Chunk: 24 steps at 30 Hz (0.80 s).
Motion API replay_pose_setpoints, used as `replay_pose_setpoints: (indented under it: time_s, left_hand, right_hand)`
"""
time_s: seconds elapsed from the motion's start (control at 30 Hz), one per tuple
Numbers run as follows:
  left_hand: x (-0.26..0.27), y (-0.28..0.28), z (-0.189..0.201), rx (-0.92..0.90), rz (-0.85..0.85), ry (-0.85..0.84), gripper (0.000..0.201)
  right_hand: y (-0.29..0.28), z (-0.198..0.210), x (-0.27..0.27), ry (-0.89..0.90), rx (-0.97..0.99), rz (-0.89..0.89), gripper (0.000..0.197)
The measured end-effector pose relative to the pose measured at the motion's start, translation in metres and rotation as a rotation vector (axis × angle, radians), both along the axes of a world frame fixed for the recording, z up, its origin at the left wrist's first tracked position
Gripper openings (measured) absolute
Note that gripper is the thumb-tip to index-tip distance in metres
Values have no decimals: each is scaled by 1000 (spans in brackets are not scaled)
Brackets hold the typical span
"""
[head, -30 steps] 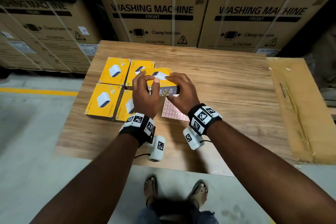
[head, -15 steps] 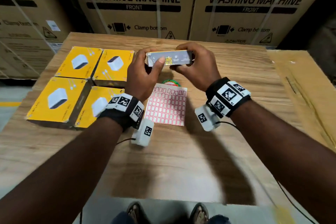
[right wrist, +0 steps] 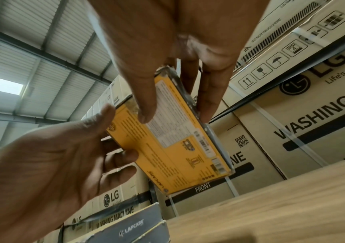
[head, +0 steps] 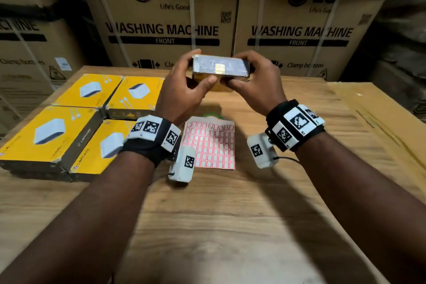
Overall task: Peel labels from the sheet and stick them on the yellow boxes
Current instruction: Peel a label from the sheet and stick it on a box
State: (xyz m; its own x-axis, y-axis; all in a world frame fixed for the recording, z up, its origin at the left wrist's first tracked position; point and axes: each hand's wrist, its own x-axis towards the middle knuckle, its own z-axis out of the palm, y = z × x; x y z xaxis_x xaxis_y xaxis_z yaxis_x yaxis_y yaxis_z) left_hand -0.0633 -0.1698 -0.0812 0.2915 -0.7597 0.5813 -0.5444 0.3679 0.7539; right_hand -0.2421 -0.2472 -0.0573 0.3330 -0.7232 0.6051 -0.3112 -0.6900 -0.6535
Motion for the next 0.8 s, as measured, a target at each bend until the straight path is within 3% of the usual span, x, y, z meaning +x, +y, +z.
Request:
replay_pose_setpoints:
  time_s: [0.1, 0.4, 0.8]
  left_hand:
    - [-5, 9, 4, -9, -18, -16, 55]
    - [-16, 14, 9, -92, -90, 180, 39]
    - [-32, 0, -1, -41, -98, 156, 39]
  right_hand:
    - [8, 3, -8, -9, 5, 15, 46]
    - [16, -5, -19, -214, -61, 51, 54]
    - [-5, -31, -31, -314, 34, 74, 54]
